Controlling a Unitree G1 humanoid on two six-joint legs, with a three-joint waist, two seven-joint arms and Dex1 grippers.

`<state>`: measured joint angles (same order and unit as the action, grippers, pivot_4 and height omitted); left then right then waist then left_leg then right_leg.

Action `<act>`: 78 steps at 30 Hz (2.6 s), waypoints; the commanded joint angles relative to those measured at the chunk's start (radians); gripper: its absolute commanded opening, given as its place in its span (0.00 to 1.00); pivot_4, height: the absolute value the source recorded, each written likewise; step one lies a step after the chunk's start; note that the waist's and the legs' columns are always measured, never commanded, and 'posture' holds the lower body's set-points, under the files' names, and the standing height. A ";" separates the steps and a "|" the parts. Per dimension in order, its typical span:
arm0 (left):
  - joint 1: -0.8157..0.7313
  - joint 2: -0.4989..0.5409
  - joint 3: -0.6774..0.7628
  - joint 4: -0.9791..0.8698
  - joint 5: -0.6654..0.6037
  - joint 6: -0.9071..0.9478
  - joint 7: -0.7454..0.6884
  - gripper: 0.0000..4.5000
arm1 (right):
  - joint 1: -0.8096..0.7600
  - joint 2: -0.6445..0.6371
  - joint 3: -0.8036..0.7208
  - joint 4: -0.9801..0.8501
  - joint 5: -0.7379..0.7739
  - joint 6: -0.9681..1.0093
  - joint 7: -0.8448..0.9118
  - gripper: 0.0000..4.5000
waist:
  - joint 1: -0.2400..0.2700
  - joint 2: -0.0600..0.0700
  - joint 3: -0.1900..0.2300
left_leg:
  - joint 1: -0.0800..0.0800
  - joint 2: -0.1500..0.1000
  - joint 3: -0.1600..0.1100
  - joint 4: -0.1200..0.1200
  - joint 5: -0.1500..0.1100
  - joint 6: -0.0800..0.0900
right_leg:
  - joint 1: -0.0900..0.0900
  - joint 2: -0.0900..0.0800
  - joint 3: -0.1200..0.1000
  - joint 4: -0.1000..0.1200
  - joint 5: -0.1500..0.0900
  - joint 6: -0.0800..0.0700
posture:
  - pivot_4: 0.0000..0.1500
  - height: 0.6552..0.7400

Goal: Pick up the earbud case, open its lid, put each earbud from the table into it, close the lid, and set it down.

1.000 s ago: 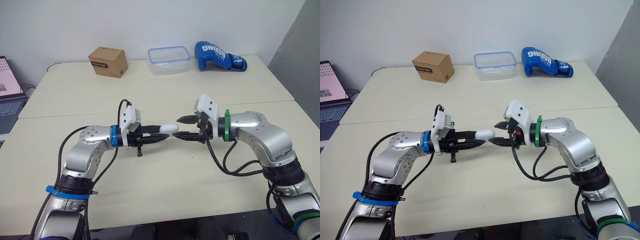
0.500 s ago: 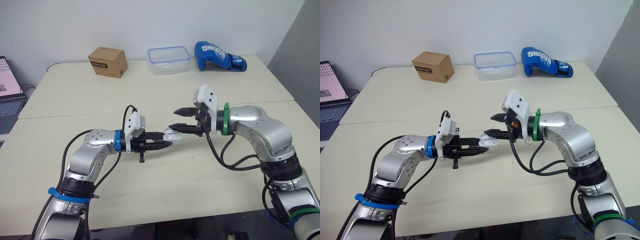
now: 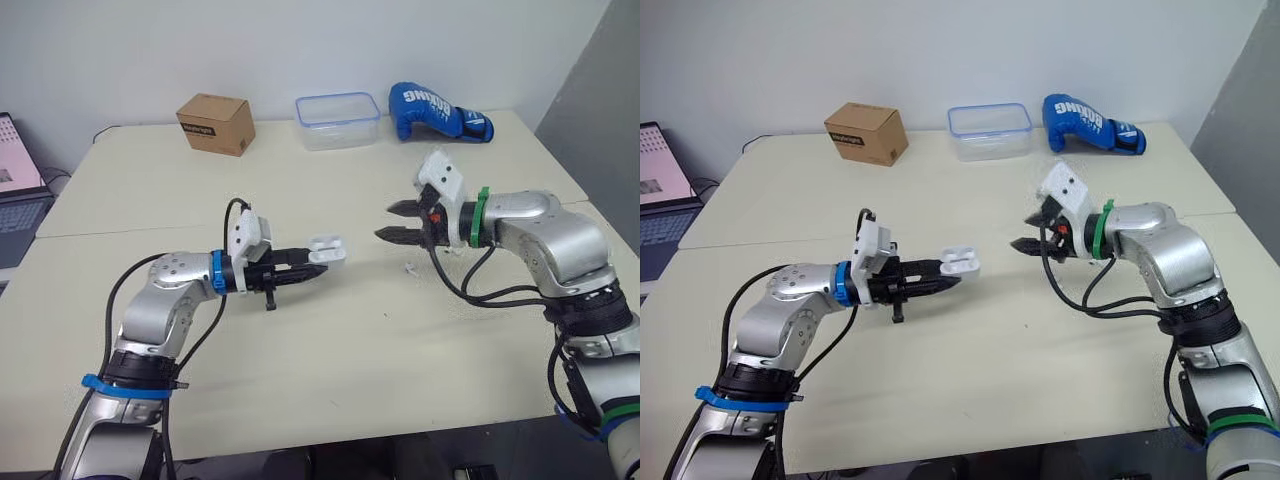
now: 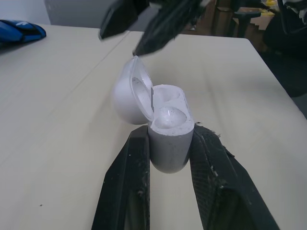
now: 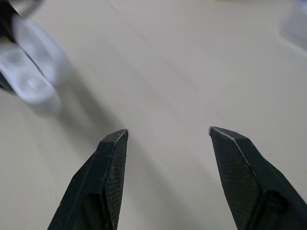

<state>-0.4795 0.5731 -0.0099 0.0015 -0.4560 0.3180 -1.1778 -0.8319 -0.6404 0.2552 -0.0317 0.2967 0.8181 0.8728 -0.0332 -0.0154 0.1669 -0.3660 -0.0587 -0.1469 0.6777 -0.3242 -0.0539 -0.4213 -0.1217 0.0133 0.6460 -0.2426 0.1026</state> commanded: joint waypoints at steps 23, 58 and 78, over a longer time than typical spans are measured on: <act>0.046 0.046 0.039 -0.159 -0.045 0.046 0.067 0.17 | 0.101 -0.013 0.129 0.133 -0.237 -0.057 0.037 0.62 | 0.000 0.000 0.000 | 0.000 0.000 0.000 0.000 0.000 0.000 | 0.000 0.000 0.000 0.000 0.000 0.000 | 1.00 0.89; 0.043 0.039 0.012 -0.158 -0.026 0.032 0.072 0.17 | 0.095 -0.042 0.149 0.148 -0.274 -0.083 0.102 0.09 | 0.002 0.000 0.000 | 0.000 0.000 0.000 0.000 0.000 0.000 | 0.001 0.000 0.000 0.000 0.000 0.000 | 1.00 0.89; 0.041 0.038 0.006 -0.158 -0.022 0.025 0.067 0.17 | 0.202 -0.292 0.122 0.149 -0.256 -0.686 0.575 0.09 | 0.002 0.000 0.000 | 0.000 0.000 0.001 0.000 0.000 0.000 | 0.001 0.000 0.000 -0.001 0.000 0.000 | 1.00 0.89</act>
<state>-0.4315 0.6068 -0.0134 -0.1186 -0.4701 0.3626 -1.1091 -0.6272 -0.9146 0.4123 0.1169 0.0405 0.1636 1.4249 -0.0313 -0.0154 0.1669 -0.3656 -0.0585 -0.1456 0.6777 -0.3242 -0.0539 -0.4203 -0.1217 0.0138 0.6451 -0.2426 0.1027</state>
